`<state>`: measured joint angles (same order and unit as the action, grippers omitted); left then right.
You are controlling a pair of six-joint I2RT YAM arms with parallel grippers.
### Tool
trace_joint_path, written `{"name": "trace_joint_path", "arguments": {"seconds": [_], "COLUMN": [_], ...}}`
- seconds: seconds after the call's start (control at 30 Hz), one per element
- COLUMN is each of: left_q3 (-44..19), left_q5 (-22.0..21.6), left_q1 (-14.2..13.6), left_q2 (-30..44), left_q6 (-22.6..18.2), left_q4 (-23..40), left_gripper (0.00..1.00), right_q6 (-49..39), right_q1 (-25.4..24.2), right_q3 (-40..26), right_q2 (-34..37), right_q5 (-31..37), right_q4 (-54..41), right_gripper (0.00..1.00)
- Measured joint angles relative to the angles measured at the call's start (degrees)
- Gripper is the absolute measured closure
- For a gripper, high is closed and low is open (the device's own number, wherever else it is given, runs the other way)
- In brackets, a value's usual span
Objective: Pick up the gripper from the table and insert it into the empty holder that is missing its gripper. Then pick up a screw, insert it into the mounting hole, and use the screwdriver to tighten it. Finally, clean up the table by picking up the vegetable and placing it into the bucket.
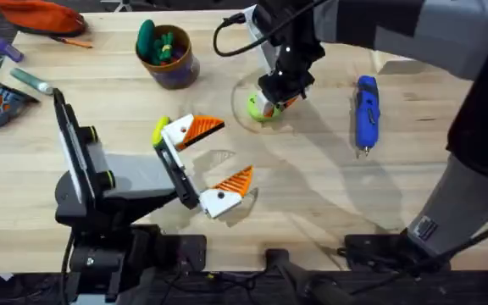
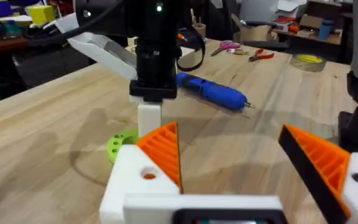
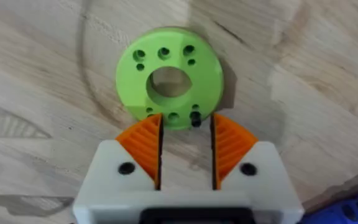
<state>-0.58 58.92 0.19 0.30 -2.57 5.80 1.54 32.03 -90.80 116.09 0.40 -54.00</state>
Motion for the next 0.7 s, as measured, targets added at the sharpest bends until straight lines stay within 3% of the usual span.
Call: {"name": "trace_joint_path", "arguments": {"seconds": [0.7], "left_q3": [0.00], "left_q5": [0.00], "left_q1": [0.00], "left_q2": [0.01], "left_q6": [0.00], "left_q4": [0.00], "left_gripper": [0.015], "right_q6": [0.02], "right_q1": [-0.29], "right_q3": [0.00], "right_q2": [0.00], "right_q5": [1.38], "right_q4": [0.37], "right_gripper": [0.864]}}
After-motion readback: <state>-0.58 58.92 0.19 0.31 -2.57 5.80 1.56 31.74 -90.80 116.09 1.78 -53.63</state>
